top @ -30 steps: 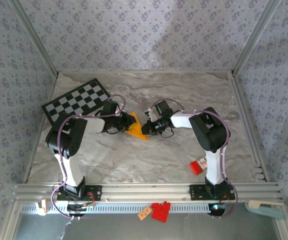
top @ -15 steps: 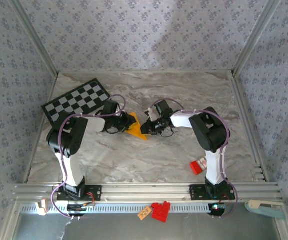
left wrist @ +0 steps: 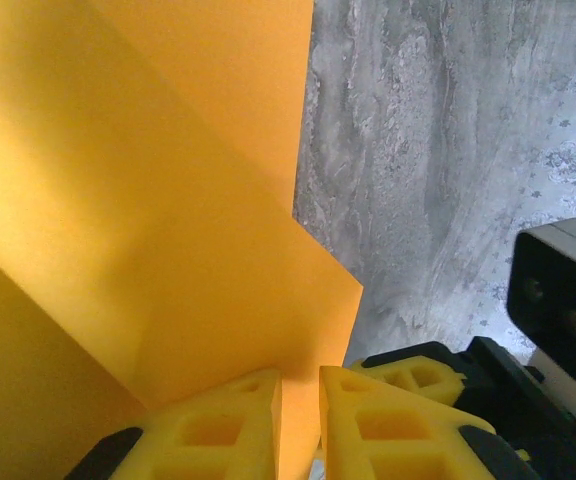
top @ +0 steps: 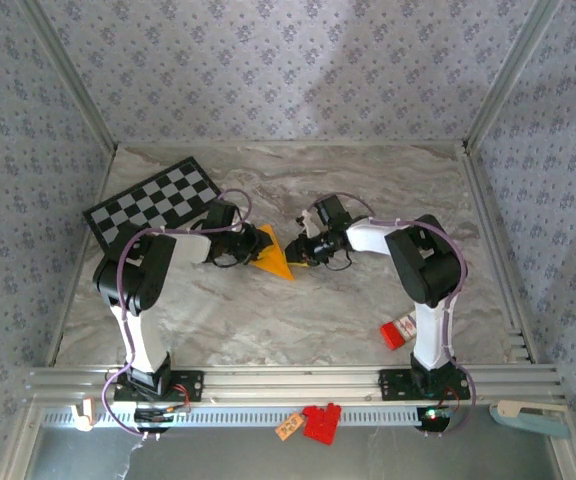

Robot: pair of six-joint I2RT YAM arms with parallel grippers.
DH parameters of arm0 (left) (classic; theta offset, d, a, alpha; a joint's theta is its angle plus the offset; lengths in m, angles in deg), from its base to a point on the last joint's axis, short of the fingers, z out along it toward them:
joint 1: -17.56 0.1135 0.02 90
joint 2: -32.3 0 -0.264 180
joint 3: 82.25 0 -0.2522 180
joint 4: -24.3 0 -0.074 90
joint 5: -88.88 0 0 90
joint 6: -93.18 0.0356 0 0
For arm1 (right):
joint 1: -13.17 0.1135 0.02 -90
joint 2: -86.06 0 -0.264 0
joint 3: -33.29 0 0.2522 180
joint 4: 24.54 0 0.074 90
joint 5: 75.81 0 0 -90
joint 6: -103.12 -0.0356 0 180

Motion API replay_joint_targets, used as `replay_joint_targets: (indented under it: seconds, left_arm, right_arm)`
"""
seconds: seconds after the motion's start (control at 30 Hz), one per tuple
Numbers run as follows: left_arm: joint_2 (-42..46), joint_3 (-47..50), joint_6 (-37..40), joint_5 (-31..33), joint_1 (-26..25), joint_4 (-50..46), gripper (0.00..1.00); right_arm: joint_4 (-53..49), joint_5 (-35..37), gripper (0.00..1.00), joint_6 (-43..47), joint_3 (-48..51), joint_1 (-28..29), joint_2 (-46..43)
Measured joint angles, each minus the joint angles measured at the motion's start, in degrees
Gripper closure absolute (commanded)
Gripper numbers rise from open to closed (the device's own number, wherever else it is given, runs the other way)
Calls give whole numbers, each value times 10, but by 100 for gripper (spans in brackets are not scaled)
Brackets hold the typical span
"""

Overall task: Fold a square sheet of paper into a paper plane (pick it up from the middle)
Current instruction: Fourth fold the wing at the center of the table.

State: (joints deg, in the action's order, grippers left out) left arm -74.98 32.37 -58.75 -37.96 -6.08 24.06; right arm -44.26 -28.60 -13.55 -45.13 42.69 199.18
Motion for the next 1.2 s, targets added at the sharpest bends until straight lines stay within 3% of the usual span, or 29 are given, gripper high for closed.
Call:
replay_joint_targets:
  seconds: [0.57, 1.2]
  left_arm:
    - [0, 0, 7, 0, 0, -1, 82]
    - [0, 0, 9, 0, 0, -5, 82]
  right_arm:
    - [-25, 2, 82, 2, 0, 4, -6]
    - [-43, -1, 84, 12, 15, 14, -6]
